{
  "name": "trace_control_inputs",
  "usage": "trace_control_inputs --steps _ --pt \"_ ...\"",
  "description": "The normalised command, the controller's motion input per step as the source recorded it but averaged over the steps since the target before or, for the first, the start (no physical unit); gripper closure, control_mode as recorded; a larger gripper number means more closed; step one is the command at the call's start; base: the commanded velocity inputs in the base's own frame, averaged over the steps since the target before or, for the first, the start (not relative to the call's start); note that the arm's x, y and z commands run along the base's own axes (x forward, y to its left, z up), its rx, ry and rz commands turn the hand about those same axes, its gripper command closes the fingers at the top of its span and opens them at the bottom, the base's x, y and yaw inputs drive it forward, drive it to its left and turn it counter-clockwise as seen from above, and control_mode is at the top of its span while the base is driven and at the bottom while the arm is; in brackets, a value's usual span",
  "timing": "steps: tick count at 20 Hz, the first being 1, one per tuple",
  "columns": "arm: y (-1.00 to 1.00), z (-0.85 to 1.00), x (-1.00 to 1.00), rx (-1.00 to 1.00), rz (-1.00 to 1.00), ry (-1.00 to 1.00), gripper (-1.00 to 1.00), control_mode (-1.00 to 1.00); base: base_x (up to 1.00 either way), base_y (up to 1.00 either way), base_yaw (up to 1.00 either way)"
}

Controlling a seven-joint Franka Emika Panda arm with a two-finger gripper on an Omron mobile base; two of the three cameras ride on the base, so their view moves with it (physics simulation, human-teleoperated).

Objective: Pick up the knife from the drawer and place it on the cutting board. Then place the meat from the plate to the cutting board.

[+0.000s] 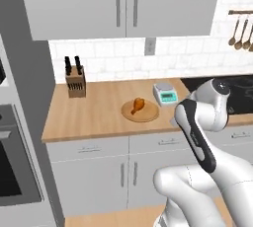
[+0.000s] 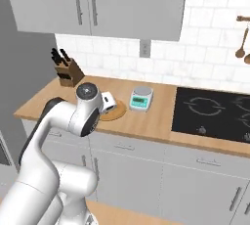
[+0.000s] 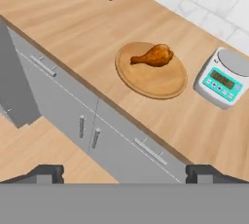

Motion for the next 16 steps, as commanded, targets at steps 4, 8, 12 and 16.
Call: trace_control_inputs --steps 4,8,12,16 --pt "0.0 0.0 0.0 0.0 0.0 0.0 -1.0 1.0 0.37 0.14 -0.39" --pt "0.0 0.0 0.0 0.0 0.0 0.0 -1.0 1.0 0.39 0.49 -0.39" --pt "0.0 0.0 0.0 0.0 0.0 0.0 -1.0 1.0 0.37 0.64 -0.37" --pt "0.0 0.0 0.0 0.0 0.0 0.0 -1.0 1.0 0.43 0.76 -0.33"
